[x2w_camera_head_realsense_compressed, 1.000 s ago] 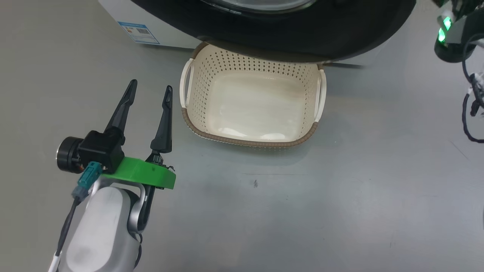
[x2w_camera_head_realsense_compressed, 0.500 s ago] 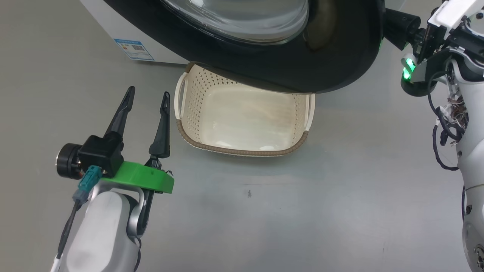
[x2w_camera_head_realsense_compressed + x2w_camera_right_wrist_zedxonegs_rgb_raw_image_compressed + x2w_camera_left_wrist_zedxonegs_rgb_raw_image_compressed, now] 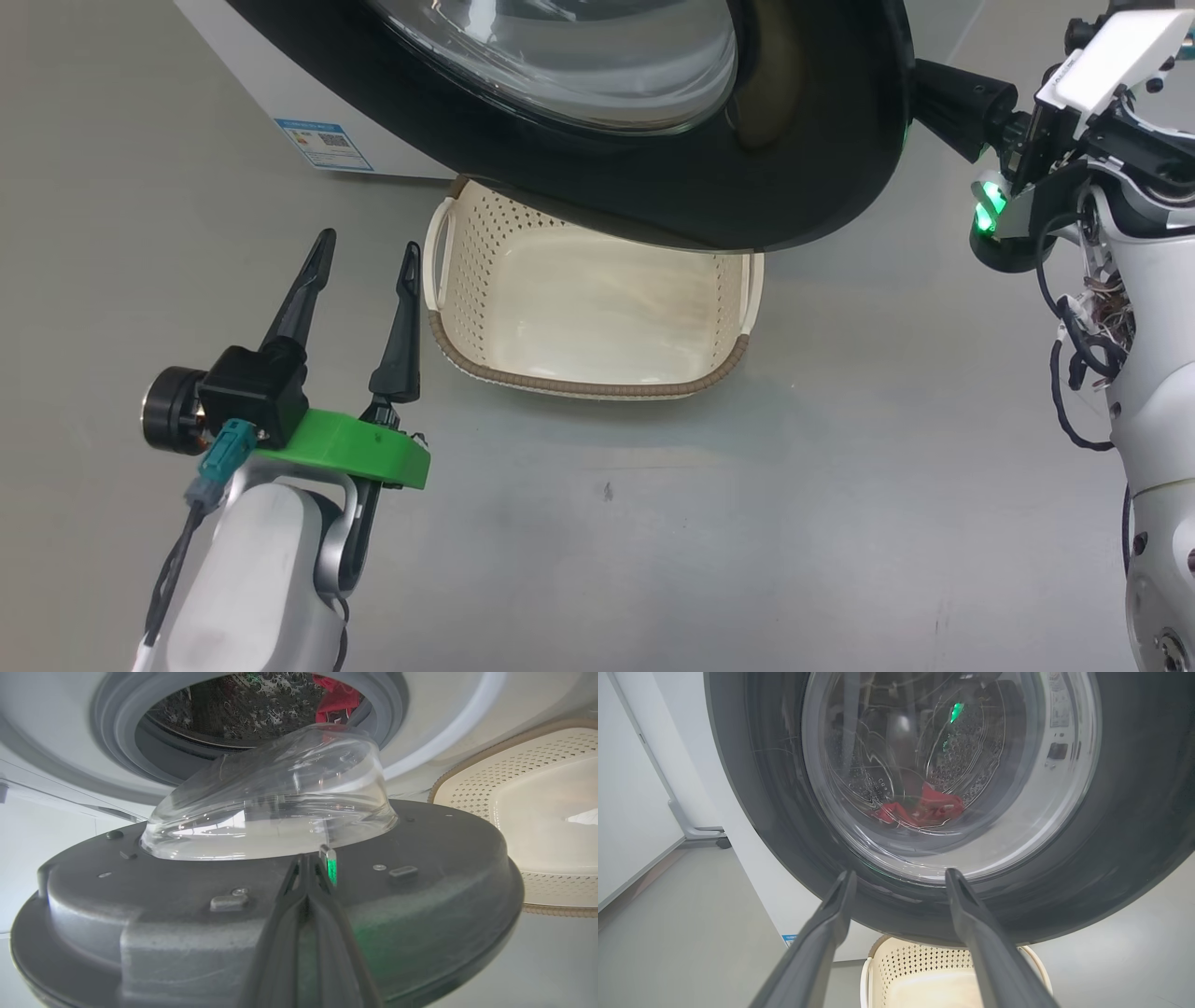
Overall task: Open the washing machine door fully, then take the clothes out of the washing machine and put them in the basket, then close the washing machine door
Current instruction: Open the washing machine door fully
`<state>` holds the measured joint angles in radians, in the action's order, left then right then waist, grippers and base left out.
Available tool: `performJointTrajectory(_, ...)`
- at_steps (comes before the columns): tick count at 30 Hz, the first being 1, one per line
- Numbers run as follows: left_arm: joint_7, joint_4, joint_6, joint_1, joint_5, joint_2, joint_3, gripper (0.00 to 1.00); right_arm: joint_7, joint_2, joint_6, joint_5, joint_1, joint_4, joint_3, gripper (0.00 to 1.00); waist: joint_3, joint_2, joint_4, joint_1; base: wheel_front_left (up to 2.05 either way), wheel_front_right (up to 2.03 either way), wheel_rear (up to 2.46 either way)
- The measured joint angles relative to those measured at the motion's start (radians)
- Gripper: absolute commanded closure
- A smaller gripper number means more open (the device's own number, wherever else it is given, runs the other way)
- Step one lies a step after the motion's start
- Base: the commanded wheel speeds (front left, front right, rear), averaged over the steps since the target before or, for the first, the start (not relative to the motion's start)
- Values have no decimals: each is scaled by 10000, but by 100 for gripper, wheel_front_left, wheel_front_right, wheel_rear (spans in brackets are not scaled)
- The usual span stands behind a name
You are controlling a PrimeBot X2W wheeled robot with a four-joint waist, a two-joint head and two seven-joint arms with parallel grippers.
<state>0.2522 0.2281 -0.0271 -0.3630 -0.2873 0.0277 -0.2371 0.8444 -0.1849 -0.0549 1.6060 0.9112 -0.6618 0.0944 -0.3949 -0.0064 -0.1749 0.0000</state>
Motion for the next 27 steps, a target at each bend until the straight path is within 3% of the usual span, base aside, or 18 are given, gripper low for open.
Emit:
performJointTrajectory(12, 0, 84, 0, 52, 0, 0, 0, 0, -1847, 213, -585, -56, -339, 568, -978, 100, 203, 0, 53, 0, 0, 0, 0)
performJointTrajectory(14, 0, 113, 0, 124, 0, 0, 29, 0, -2075, 263, -600, -56, -552, 715, -1081, 47, 274, 0, 69, 0, 0, 0, 0)
performJointTrajectory(15, 0, 140, 0, 163, 0, 0, 46, 0, -2211, 280, -621, -75, -660, 790, -1112, 6, 312, 0, 80, 0, 0, 0, 0)
performJointTrajectory(16, 0, 159, 0, 198, 2, 0, 67, 0, -2385, 278, -669, -150, -773, 882, -1126, 0, 351, 0, 94, 0, 0, 0, 0)
performJointTrajectory(27, 0, 226, 0, 447, 119, 6, 368, 0, -5166, -77, -669, -2266, -2118, 2823, -1235, 0, 776, 0, 328, 0, 0, 0, 0)
